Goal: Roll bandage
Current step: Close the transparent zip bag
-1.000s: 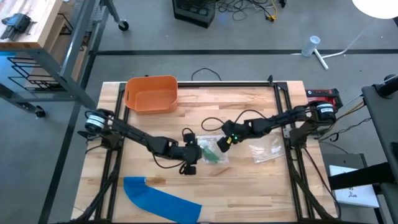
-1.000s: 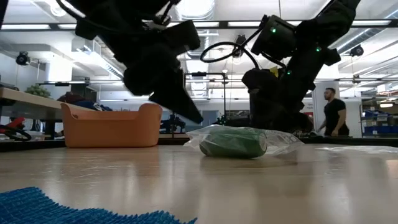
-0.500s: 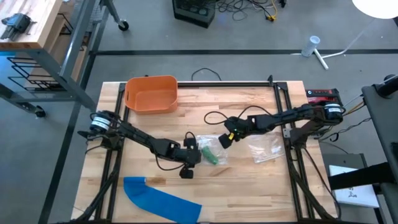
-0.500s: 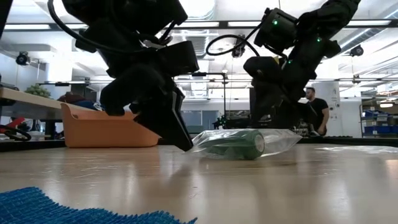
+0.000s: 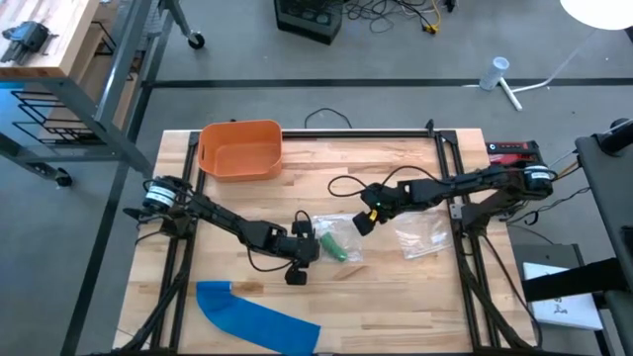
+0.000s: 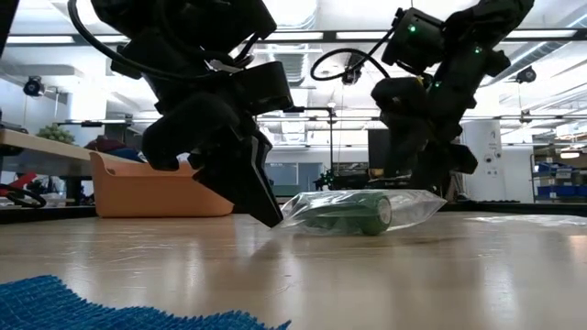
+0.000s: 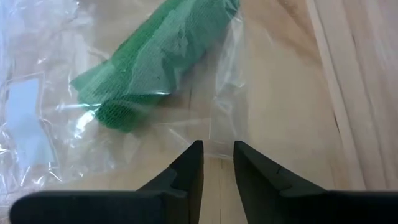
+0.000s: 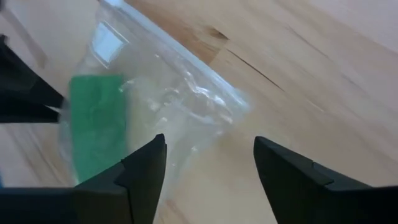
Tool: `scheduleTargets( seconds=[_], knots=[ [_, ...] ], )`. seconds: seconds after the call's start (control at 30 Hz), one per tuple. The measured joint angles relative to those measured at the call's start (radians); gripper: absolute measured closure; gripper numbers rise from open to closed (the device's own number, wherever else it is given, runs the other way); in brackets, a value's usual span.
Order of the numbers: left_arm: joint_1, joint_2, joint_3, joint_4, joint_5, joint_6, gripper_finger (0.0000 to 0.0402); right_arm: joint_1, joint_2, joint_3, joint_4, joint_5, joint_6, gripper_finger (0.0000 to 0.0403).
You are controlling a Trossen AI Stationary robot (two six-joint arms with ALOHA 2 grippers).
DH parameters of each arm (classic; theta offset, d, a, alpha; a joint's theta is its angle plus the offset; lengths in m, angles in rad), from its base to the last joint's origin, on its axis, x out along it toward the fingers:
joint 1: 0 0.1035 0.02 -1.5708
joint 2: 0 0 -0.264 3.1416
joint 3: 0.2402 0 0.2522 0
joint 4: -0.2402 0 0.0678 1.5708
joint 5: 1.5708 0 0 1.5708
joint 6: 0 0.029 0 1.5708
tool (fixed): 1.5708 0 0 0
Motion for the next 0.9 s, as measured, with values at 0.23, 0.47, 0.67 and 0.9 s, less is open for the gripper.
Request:
scheduleTargets(
  seconds=[0.23, 0.47, 0.67, 0.9],
  knots=[
    [0.000, 0.000, 0.000, -0.003, 0.001, -0.011, 0.0324, -0.005, 0.104, -0.002, 0.109, -0.037, 0.009, 0.0152],
    [0.000, 0.000, -0.001, -0.011, 0.035, -0.015, 0.0324, -0.028, 0.204, -0.002, 0.371, -0.161, -0.003, 0.0172],
    [0.000, 0.000, -0.001, -0.015, 0.060, -0.014, 0.0320, -0.035, 0.201, -0.002, 0.481, -0.168, -0.053, 0.0191],
    [0.000, 0.000, -0.003, -0.014, 0.060, 0.043, 0.0322, -0.027, 0.202, -0.002, 0.550, -0.155, -0.134, 0.0249]
  ],
)
